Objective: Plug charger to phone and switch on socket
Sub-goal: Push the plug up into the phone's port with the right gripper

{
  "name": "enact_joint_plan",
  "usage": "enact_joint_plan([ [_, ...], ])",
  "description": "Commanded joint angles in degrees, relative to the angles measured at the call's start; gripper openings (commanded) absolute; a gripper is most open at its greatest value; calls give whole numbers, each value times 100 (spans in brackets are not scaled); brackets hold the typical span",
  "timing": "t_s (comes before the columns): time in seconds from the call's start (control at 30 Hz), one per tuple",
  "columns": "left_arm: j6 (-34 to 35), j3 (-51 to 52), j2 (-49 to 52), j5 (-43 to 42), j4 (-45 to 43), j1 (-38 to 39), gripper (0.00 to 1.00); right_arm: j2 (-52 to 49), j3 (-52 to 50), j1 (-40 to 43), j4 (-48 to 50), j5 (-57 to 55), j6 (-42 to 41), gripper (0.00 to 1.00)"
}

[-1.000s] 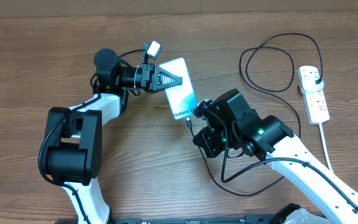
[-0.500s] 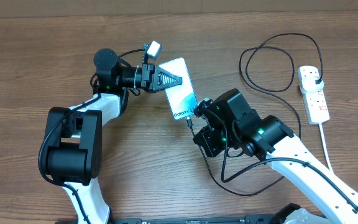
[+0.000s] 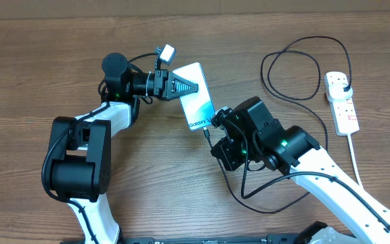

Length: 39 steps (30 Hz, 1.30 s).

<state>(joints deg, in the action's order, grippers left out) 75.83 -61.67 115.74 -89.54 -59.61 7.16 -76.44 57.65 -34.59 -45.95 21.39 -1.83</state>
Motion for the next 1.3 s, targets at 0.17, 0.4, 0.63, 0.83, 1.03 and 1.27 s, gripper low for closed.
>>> enact_joint_plan([
  [0.17, -260, -138, -24, -101, -42, 70, 4, 9, 149, -22, 57, -68, 39, 4],
  [0.4, -258, -138, -24, -101, -42, 70, 4, 9, 149, -22, 37, -28, 39, 4],
  [0.63, -260, -138, -24, -101, -42, 70, 4, 9, 149, -22, -46, -28, 39, 4],
  [0.83, -258, -138, -24, -101, -42, 70, 4, 9, 149, -22, -22, -28, 39, 4],
  [1.03, -262, -138, -24, -101, -42, 70, 4, 9, 149, -22, -50, -28, 39, 4],
  [1.27, -393, -138, -24, -101, -42, 63, 4, 9, 149, -22, -92, -26, 37, 4],
])
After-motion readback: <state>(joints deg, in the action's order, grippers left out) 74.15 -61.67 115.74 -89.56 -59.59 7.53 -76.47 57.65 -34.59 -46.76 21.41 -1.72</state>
